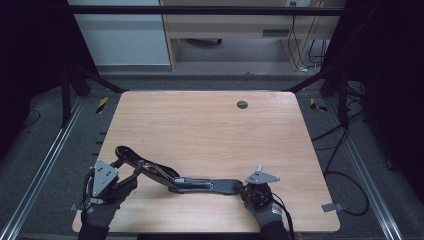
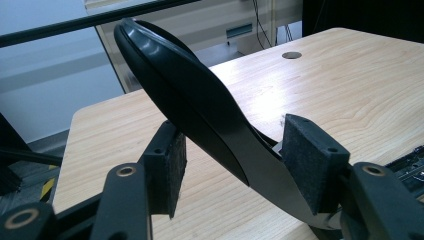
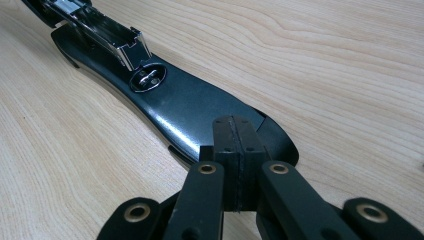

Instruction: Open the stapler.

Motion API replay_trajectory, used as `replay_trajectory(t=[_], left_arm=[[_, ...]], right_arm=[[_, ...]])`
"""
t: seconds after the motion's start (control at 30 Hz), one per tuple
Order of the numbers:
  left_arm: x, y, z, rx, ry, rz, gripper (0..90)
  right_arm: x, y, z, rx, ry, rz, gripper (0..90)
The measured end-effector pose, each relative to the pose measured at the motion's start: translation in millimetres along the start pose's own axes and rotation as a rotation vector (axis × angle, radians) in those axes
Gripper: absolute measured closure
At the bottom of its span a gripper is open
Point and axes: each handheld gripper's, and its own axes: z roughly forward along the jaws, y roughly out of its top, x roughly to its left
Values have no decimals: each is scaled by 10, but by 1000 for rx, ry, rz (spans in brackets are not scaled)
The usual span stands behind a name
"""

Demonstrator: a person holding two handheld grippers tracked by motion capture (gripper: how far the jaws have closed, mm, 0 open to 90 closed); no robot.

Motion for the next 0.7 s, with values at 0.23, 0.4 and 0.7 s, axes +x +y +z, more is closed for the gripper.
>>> replay_trajectory(t=[0.23,0.4,0.7], left_arm=[[-11,10,-17,13,18,10,421],[-7,14,-52,7,25,12,410],[-8,-13,-161,6,21,16,403]], right_arm=[[-2,1,0,0,1,-2,900],[-2,1,0,0,1,-2,900],[-1,0,0,-1,1,-4,900]])
